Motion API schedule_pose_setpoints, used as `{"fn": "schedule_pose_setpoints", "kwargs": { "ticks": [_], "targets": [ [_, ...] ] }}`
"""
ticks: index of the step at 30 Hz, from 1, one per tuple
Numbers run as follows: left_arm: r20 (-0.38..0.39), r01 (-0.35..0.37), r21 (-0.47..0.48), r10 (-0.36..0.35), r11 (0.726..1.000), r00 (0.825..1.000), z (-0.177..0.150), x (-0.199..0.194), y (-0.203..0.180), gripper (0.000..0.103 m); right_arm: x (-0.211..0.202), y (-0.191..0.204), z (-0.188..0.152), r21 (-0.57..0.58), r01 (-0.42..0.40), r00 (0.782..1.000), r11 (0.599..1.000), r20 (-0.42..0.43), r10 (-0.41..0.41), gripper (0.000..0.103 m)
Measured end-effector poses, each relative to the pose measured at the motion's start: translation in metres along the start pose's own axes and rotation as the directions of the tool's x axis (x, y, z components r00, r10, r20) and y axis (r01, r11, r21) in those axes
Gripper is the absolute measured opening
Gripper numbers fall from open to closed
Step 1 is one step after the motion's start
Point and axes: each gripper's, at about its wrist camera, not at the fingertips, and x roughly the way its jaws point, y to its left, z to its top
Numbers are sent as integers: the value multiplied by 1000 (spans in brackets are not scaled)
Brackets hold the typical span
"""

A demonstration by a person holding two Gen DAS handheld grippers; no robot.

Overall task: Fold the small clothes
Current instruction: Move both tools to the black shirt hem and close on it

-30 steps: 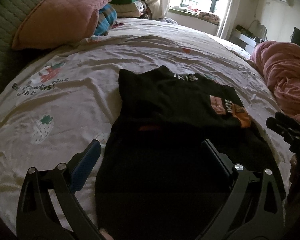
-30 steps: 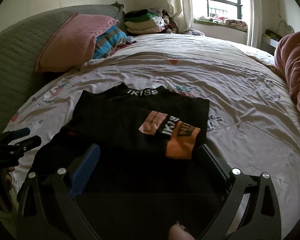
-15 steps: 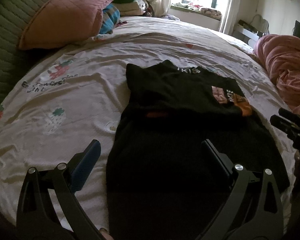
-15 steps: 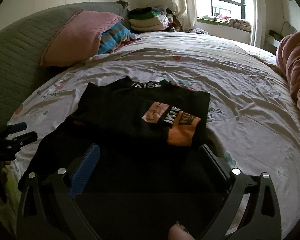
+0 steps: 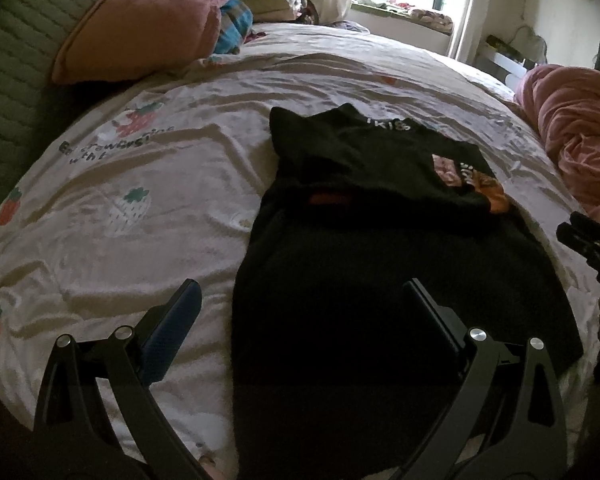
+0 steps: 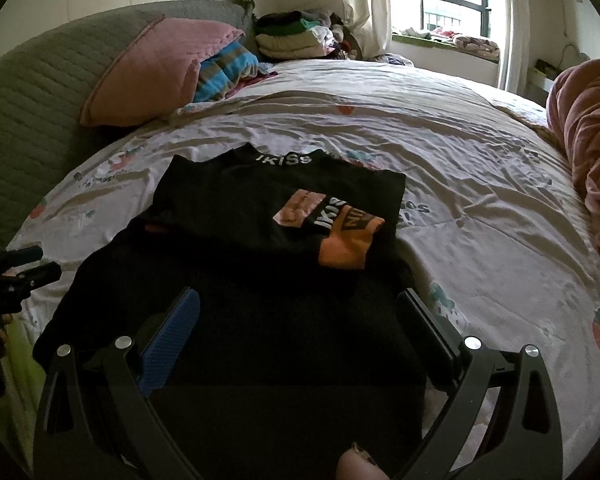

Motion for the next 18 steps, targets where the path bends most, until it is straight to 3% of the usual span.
{"fn": "schedule_pose_setpoints", "kwargs": {
  "ticks": [5, 18],
  "targets": [
    [-23, -12, -14, 11, 1000, 1000, -9, -1, 9, 93, -3, -1, -6, -9, 2, 1000, 1000, -14, -2, 98],
    [-94, 35, -82, -42, 996, 995, -36, -2, 38, 93, -5, 1, -16, -12, -11, 999, 1000, -35, 10, 98]
  ]
}}
